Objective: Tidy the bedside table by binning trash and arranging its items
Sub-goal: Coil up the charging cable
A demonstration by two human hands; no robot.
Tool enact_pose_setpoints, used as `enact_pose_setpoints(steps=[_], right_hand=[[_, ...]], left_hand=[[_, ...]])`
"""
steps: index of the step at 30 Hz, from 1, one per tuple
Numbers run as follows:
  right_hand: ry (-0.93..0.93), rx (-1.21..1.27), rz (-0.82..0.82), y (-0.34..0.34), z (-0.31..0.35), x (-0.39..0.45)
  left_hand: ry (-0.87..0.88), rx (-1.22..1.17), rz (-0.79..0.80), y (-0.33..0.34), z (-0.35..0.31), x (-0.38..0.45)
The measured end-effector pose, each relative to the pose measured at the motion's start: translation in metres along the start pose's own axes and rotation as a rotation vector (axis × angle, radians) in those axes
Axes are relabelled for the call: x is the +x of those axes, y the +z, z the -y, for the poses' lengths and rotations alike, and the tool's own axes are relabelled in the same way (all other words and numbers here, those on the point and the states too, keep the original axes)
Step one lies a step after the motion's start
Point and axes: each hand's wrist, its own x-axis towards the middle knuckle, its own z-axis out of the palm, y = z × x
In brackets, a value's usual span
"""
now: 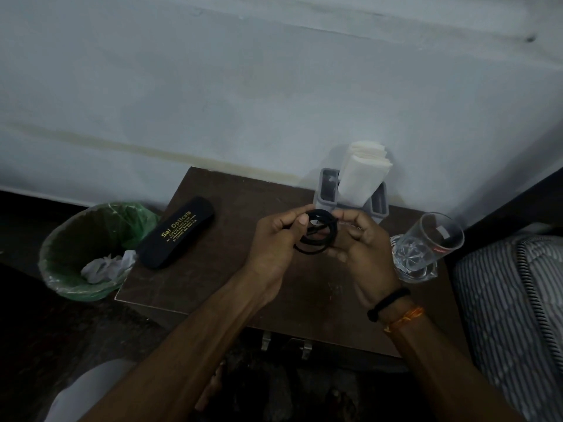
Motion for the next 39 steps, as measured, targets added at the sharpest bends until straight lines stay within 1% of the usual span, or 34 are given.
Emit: enact_pose_setpoints(steps=[3, 6, 7, 11, 14, 17, 20, 23, 25, 27, 30, 32, 33, 35, 39], right_hand=[[0.098, 0.128, 0.074, -0.002, 0.004, 0.0], [0.16, 0.222, 0.159, -0.002, 0.006, -0.002], [0.159, 0.222, 0.151, -0.001, 0.006, -0.003], [0.132, 0.287, 0.029, 0.006, 0.003, -0.003], [0.149, 0.342, 0.009, 0.004, 0.004, -0.002], [0.161, 0.325, 0.058, 0.003, 0.007, -0.002], [0.178, 0.237, 0.118, 0.003, 0.009, -0.004], [0.164, 0.192, 0.171, 0.004, 0.012, -0.006], [0.143, 0.136, 0.182, 0.005, 0.013, -0.006], [0.108, 0.023, 0.155, 0.003, 0.011, -0.004], [0.069, -0.12, 0.119, 0.0, 0.009, -0.003], [0.063, -0.136, 0.125, -0.002, 0.007, -0.004], [0.069, -0.14, 0.122, -0.003, 0.005, -0.004], [0.108, -0.135, 0.104, -0.004, 0.002, -0.002], [0.188, -0.051, 0.082, -0.002, -0.002, 0.001]], left_hand=[[0.022, 0.029, -0.065, 0.0, 0.002, 0.002], [0.041, 0.029, -0.074, -0.001, 0.003, 0.003], [0.045, 0.027, -0.065, -0.001, 0.003, 0.002], [0.106, 0.097, -0.008, 0.003, 0.004, -0.001], [0.137, 0.16, 0.046, 0.005, 0.001, -0.002], [0.139, 0.165, 0.084, 0.004, -0.001, -0.002], [0.151, 0.162, 0.062, 0.002, 0.0, 0.0], [0.167, 0.242, 0.034, 0.0, 0.006, 0.003], [0.198, 0.322, 0.015, -0.002, 0.008, 0.005], [0.264, 0.462, 0.005, -0.006, 0.007, 0.006], [0.43, 0.79, 0.026, -0.011, 0.004, 0.004], [0.491, 1.03, 0.033, -0.014, 0.006, 0.006], [0.472, 1.083, 0.046, -0.016, 0.007, 0.007], [0.376, 1.056, 0.075, -0.018, 0.007, 0.008], [0.175, 0.816, 0.031, -0.024, 0.002, 0.012]])
